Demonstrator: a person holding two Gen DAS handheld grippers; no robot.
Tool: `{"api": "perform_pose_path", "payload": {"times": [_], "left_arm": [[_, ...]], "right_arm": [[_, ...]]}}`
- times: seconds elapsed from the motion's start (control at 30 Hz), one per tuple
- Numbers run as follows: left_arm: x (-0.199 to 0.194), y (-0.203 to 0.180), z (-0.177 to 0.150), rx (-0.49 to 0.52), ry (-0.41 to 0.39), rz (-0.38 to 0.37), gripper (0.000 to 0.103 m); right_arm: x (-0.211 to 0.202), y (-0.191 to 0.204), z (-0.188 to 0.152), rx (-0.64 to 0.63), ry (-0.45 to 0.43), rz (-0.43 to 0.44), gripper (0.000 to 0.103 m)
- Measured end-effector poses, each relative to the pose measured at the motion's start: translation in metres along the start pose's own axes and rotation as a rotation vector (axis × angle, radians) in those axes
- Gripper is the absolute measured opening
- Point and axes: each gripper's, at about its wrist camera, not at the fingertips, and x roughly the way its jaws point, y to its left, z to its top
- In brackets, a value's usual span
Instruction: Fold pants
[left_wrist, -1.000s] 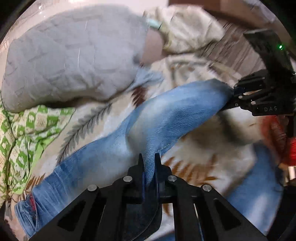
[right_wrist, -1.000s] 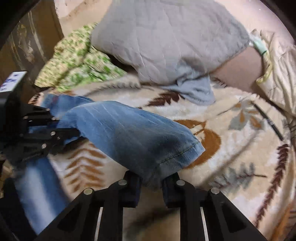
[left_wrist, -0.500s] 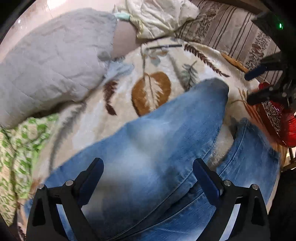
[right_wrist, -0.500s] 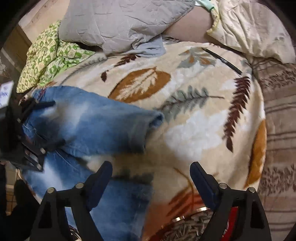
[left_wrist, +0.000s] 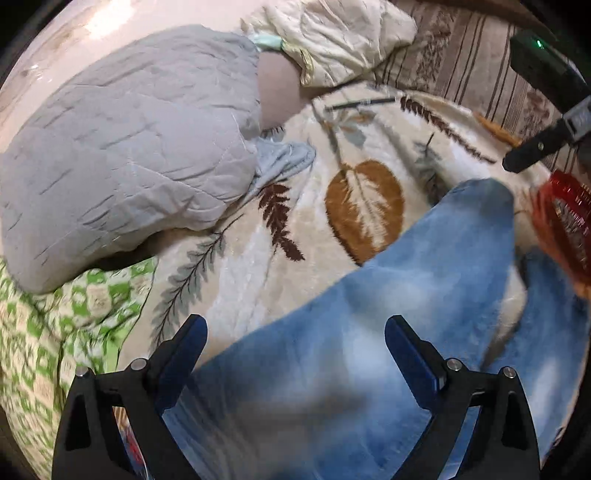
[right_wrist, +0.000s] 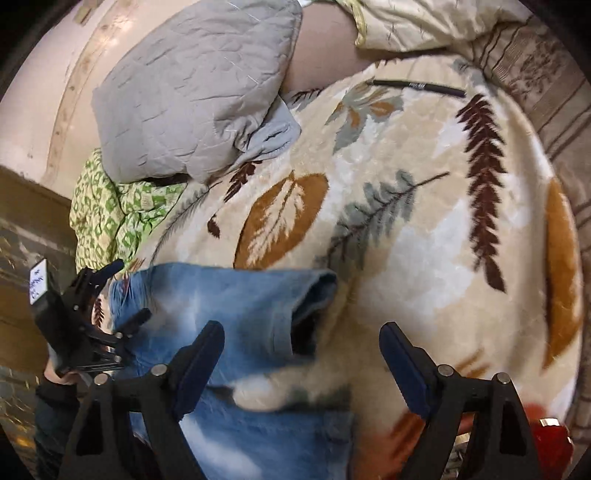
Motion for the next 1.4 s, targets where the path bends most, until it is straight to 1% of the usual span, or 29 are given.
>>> {"api": "perform_pose_path", "payload": {"times": [0.07, 0.17, 0.2, 0.23, 0.27, 0.3, 0.33, 0.37, 0.4, 0.43, 0.47, 0.5, 0.57, 0.67, 0.77, 0.83, 0.9, 0.93, 0.97, 1.03, 1.1, 1.2, 1.27, 1.33, 1.4], "left_arm": [[0.019, 0.004, 0.004, 0.015, 0.027, -0.037, 0.097], [0.042, 0.005, 0.005, 0.037, 0.039, -0.096, 0.097], [0.051, 0.004, 0.005, 0.045, 0.055, -0.114, 0.097], [0.058, 0.004, 0.004, 0.051, 0.074, -0.121, 0.097], [0.066, 0.004, 0.002, 0.058, 0.096, -0.129, 0.091], [0.073, 0.003, -0.001, 0.066, 0.123, -0.163, 0.062], [0.080, 0.003, -0.003, 0.065, 0.153, -0.213, 0.035], [0.082, 0.005, -0.004, 0.053, 0.163, -0.216, 0.013], [0.080, 0.008, -0.004, 0.032, 0.149, -0.229, 0.007], [0.078, 0.008, -0.004, 0.035, 0.143, -0.239, 0.005], [0.075, 0.007, -0.005, 0.047, 0.139, -0.235, 0.004], [0.069, 0.006, -0.006, 0.057, 0.133, -0.232, 0.004], [0.057, 0.006, -0.006, 0.063, 0.110, -0.215, 0.004], [0.024, 0.009, -0.006, 0.029, 0.042, -0.197, 0.004], [-0.023, 0.009, -0.011, 0.009, -0.059, -0.197, 0.004], [-0.058, 0.003, -0.021, 0.006, -0.116, -0.189, 0.004], [-0.084, -0.007, -0.033, 0.006, -0.161, -0.192, 0.004], [-0.093, -0.016, -0.036, 0.009, -0.173, -0.193, 0.004], [-0.107, -0.031, -0.048, 0.023, -0.187, -0.194, 0.004], [-0.122, -0.054, -0.067, 0.041, -0.202, -0.196, 0.004], [-0.130, -0.082, -0.088, 0.048, -0.189, -0.206, 0.004], [-0.127, -0.123, -0.117, 0.097, -0.146, -0.205, 0.004], [-0.120, -0.141, -0.133, 0.098, -0.112, -0.222, 0.004], [-0.106, -0.157, -0.149, 0.096, -0.063, -0.231, 0.004], [-0.088, -0.169, -0.162, 0.091, -0.006, -0.225, 0.004]], "right_arm": [[0.020, 0.000, 0.012, 0.007, 0.037, 0.009, 0.087], [0.056, -0.003, 0.025, 0.023, 0.109, 0.002, 0.086], [0.065, -0.005, 0.027, 0.028, 0.121, 0.012, 0.079], [0.076, -0.006, 0.029, 0.035, 0.143, 0.045, 0.072], [0.083, -0.004, 0.031, 0.030, 0.154, 0.071, 0.063], [0.087, -0.002, 0.032, 0.014, 0.152, 0.069, 0.057], [0.091, 0.004, 0.033, -0.024, 0.142, 0.049, 0.049], [0.093, 0.010, 0.034, -0.058, 0.139, 0.050, 0.022], [0.094, 0.014, 0.035, -0.084, 0.131, 0.047, 0.014], [0.093, 0.020, 0.035, -0.111, 0.118, 0.029, 0.012], [0.091, 0.027, 0.034, -0.148, 0.106, 0.015, 0.008], [0.090, 0.030, 0.035, -0.165, 0.097, 0.006, 0.006], [0.078, 0.040, 0.036, -0.201, 0.046, -0.012, 0.005], [0.054, 0.056, 0.033, -0.272, -0.035, -0.008, 0.004], [0.020, 0.076, 0.015, -0.366, -0.119, -0.017, 0.004], [-0.002, 0.088, -0.005, -0.438, -0.178, -0.049, 0.004], [-0.020, 0.096, -0.030, -0.496, -0.217, -0.082, 0.004], [-0.028, 0.101, -0.047, -0.526, -0.236, -0.111, 0.004], [-0.034, 0.104, -0.062, -0.553, -0.248, -0.132, 0.004], [-0.041, 0.108, -0.098, -0.612, -0.266, -0.194, 0.004], [-0.045, 0.105, -0.128, -0.636, -0.267, -0.237, 0.004], [-0.041, 0.087, -0.172, -0.602, -0.209, -0.242, 0.004], [-0.035, 0.072, -0.192, -0.573, -0.157, -0.237, 0.005], [-0.028, 0.059, -0.207, -0.517, -0.102, -0.233, 0.006], [-0.025, 0.052, -0.219, -0.490, -0.067, -0.228, 0.011]]}}
